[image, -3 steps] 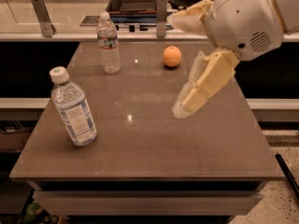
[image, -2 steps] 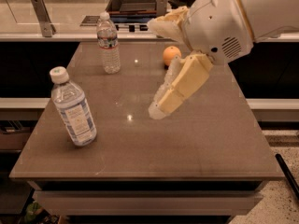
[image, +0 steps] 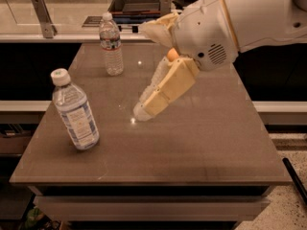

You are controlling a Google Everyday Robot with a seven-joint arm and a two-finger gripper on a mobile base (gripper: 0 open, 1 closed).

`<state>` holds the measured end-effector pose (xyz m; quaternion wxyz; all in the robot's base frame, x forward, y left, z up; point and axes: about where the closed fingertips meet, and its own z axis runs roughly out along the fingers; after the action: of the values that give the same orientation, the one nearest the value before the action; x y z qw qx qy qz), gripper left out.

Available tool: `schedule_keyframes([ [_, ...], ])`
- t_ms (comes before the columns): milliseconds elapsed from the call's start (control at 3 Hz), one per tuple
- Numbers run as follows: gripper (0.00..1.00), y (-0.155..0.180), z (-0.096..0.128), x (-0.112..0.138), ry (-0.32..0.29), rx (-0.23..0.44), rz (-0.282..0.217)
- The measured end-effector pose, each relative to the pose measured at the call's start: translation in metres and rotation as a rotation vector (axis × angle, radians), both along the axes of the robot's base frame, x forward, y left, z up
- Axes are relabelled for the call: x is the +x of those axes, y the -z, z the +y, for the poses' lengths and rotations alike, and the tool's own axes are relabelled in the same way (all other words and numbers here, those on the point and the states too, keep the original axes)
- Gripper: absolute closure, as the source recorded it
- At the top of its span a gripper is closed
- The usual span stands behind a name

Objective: Pick blue plastic bottle

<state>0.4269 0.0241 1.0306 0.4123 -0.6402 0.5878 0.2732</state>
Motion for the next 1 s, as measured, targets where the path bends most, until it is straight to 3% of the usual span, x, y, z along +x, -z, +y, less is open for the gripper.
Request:
schedule_keyframes([
  [333,0.00,0.001,0.004,0.006,-0.005,0.018,0.011],
  [1000,0.00,0.047,0.036,0.037,-0.034,0.155,0.093],
])
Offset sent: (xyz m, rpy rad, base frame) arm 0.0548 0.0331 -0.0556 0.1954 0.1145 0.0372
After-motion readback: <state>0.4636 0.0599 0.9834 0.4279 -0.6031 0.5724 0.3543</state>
